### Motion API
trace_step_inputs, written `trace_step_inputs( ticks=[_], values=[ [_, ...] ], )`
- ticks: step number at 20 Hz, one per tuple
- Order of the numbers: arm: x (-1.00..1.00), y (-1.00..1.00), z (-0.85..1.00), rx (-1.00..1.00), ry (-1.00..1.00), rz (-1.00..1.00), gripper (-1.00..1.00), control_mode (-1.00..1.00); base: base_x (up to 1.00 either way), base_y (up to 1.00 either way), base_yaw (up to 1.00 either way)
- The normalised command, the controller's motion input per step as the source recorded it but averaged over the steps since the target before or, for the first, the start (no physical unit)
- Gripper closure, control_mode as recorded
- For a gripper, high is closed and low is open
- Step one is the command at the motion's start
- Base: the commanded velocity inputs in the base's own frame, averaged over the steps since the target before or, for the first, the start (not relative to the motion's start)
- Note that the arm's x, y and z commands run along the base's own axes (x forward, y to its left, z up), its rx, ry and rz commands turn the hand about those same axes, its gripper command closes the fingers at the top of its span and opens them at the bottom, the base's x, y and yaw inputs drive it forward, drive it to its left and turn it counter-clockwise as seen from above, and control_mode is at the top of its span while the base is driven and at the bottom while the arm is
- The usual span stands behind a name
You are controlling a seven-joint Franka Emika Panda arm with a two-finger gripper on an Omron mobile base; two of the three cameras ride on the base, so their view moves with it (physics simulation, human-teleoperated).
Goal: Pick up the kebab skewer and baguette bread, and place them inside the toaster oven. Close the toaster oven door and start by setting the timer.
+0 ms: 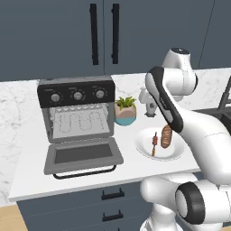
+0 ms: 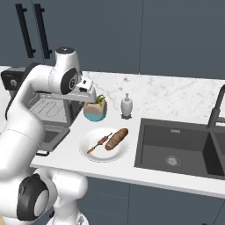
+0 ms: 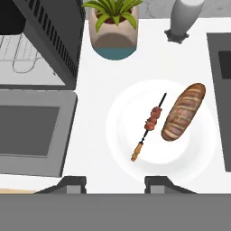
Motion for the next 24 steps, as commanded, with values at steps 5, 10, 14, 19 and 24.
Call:
trace_step_inputs(
  ticks=[5,10,14,19,24],
  values=[
    [0.0,0.0,0.0,0.0,0.0,0.0,-1.0,-1.0,0.0,0.0,0.0],
    [-0.23,0.14,-0.17,0.0,0.02,0.0,-1.0,-1.0,0.0,0.0,0.0],
    [-0.43,0.84,-0.46,0.0,-0.05,-0.05,-1.0,-1.0,0.0,0.0,0.0],
    [-0.04,1.0,-0.15,0.0,-0.3,-0.13,-1.0,-1.0,0.0,0.0,0.0],
    [0.07,1.0,0.0,0.0,-0.35,-0.21,-1.0,-1.0,0.0,0.0,0.0]
  ],
)
